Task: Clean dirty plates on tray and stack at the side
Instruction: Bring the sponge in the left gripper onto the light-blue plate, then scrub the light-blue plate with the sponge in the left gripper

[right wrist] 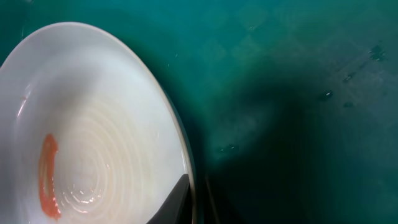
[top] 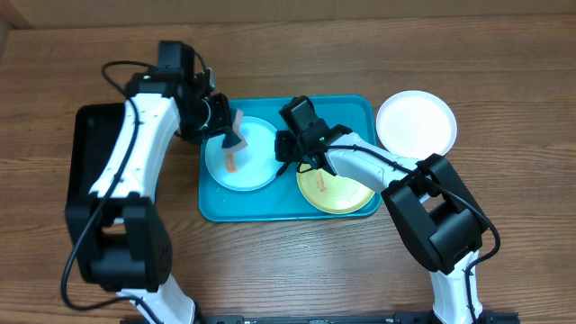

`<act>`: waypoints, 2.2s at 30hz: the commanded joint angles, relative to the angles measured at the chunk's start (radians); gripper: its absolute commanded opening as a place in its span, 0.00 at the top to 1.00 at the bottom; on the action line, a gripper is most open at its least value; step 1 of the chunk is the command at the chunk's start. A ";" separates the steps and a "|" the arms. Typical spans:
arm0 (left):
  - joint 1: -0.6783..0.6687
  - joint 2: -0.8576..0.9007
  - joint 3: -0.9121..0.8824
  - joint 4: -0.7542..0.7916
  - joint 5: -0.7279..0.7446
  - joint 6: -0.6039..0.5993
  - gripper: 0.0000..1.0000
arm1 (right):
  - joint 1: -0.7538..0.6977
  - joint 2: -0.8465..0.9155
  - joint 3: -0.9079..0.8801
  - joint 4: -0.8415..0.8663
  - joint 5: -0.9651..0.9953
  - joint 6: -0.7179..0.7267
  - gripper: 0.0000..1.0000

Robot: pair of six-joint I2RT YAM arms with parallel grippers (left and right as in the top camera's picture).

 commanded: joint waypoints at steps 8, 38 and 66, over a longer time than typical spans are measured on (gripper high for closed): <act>-0.008 0.047 0.003 -0.003 -0.012 -0.026 0.96 | -0.009 0.011 0.075 -0.044 0.056 0.022 0.91; -0.115 0.256 0.003 0.041 -0.572 -0.092 0.96 | -0.008 0.011 0.079 -0.096 0.080 0.066 0.96; -0.215 0.257 -0.043 0.232 -0.171 -0.087 0.96 | -0.008 0.011 0.079 -0.095 0.080 0.066 0.96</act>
